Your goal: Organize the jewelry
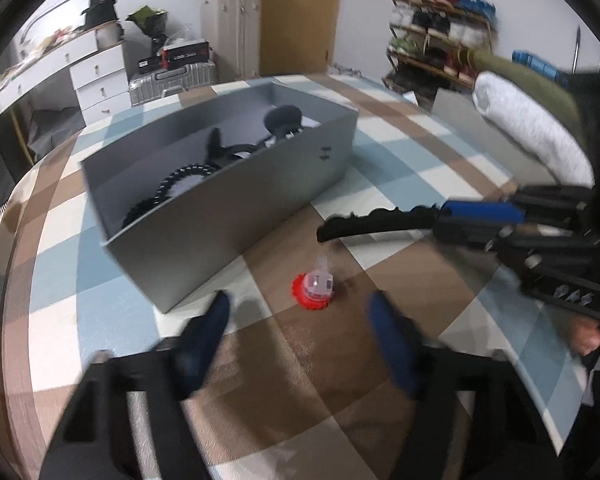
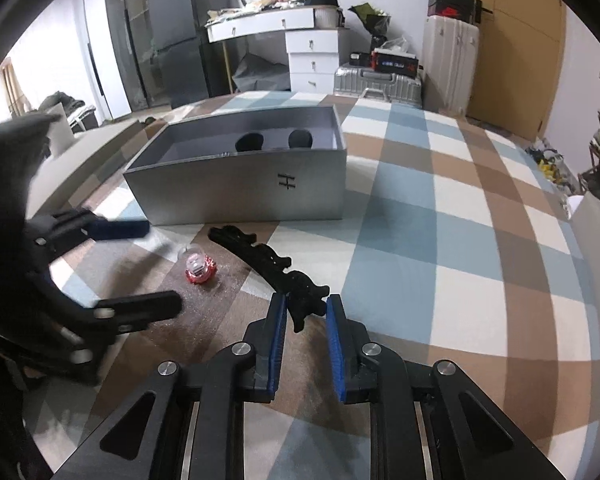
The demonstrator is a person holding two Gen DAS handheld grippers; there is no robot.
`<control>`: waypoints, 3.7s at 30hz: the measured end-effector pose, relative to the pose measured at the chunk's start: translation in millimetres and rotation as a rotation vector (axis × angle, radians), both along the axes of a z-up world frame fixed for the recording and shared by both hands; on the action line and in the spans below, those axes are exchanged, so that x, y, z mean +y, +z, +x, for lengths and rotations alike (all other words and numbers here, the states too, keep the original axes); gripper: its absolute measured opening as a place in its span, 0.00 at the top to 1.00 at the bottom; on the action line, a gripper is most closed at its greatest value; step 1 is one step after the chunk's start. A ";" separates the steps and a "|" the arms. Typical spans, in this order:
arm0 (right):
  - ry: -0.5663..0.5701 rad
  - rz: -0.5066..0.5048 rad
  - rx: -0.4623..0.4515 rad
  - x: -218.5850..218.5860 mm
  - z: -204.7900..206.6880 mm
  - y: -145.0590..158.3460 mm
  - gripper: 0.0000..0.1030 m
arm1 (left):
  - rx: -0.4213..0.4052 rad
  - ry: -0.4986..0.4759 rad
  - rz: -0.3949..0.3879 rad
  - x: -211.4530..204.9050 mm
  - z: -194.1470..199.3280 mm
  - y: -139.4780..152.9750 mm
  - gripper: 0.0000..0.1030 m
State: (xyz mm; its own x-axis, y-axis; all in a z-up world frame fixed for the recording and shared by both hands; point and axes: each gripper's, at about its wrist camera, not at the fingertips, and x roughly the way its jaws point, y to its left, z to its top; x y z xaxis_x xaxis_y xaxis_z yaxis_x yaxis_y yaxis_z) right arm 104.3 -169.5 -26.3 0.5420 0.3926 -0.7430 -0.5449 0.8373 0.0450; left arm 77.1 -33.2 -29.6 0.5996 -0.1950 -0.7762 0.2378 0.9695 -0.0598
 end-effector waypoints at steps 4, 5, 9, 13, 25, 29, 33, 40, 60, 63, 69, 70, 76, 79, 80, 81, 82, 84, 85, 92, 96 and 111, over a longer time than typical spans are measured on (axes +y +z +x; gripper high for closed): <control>-0.008 0.024 -0.017 -6.0 1.1 9.2 0.83 | 0.006 0.016 0.026 0.1 8.4 -1.6 0.74; -0.007 0.028 -0.019 -6.5 0.3 10.0 0.83 | 0.006 0.018 0.021 1.3 8.9 -1.5 0.84; -0.004 0.031 -0.021 -7.7 0.7 9.4 0.83 | -0.017 0.012 -0.003 4.3 4.6 1.4 0.87; 0.000 0.043 -0.036 -8.7 -2.4 14.0 0.83 | -0.069 0.005 -0.011 4.5 -3.9 7.8 0.87; -0.007 0.173 -0.147 -9.1 -9.6 58.9 0.83 | -0.252 0.142 -0.079 34.3 -3.2 51.0 0.87; -0.014 0.199 -0.161 10.2 13.9 63.1 0.83 | -0.236 0.190 -0.084 45.3 15.6 47.4 0.87; -0.031 0.183 -0.145 34.6 45.2 51.0 0.83 | -0.197 0.217 -0.072 49.0 25.4 34.8 0.87; -0.029 0.157 -0.107 55.7 70.5 27.8 0.83 | -0.161 0.235 -0.056 56.6 23.8 29.3 0.87; 0.036 0.106 -0.049 57.5 43.6 32.4 0.82 | -0.186 0.241 -0.081 64.0 18.2 35.3 0.86; 0.021 0.101 -0.069 56.4 43.6 33.8 0.60 | -0.196 0.221 -0.113 63.9 14.8 38.8 0.73; 0.023 0.183 -0.132 39.8 29.0 43.0 0.28 | -0.226 0.212 -0.173 64.3 3.4 42.2 0.27; 0.018 0.196 -0.140 36.6 26.9 43.8 0.21 | -0.235 0.216 -0.169 63.7 0.4 42.6 0.22; -0.005 0.284 -0.164 13.4 15.3 42.4 0.00 | -0.276 0.241 -0.124 60.2 -10.4 40.1 0.12; -0.011 0.291 -0.175 6.2 10.9 40.7 0.00 | -0.301 0.261 -0.103 58.9 -15.9 38.3 0.01; -0.010 0.296 -0.179 3.5 9.6 39.8 0.00 | -0.308 0.265 -0.101 58.7 -16.9 38.1 0.01; -0.009 0.301 -0.181 1.4 7.9 39.2 0.00 | -0.313 0.266 -0.097 59.2 -18.0 37.6 0.01; -0.006 0.308 -0.184 -1.3 5.4 38.1 0.00 | -0.315 0.266 -0.091 58.7 -17.7 37.0 0.01; -0.007 0.318 -0.193 -6.0 1.7 35.8 0.00 | -0.316 0.272 -0.079 57.5 -17.0 35.8 0.01; -0.009 0.323 -0.197 -8.5 -0.1 34.4 0.00 | -0.317 0.274 -0.070 56.9 -17.1 35.2 0.01; -0.023 0.360 -0.255 -19.8 -9.5 31.8 0.00 | -0.334 0.266 -0.027 53.1 -21.5 31.8 0.01; -0.018 0.374 -0.280 -19.9 -12.4 32.2 0.00 | -0.337 0.267 -0.007 52.1 -22.2 30.4 0.01; -0.004 0.338 -0.318 -14.3 -18.9 32.5 0.00 | -0.328 0.279 -0.011 53.4 -22.8 28.9 0.01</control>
State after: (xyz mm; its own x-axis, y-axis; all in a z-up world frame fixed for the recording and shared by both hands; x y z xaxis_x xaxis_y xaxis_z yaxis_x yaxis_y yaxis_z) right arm 85.4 -183.8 6.2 0.7243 0.5815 -0.3704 -0.5724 0.8067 0.1471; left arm 54.3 20.2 -0.8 0.8450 0.0027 -0.5347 -0.0256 0.9990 -0.0354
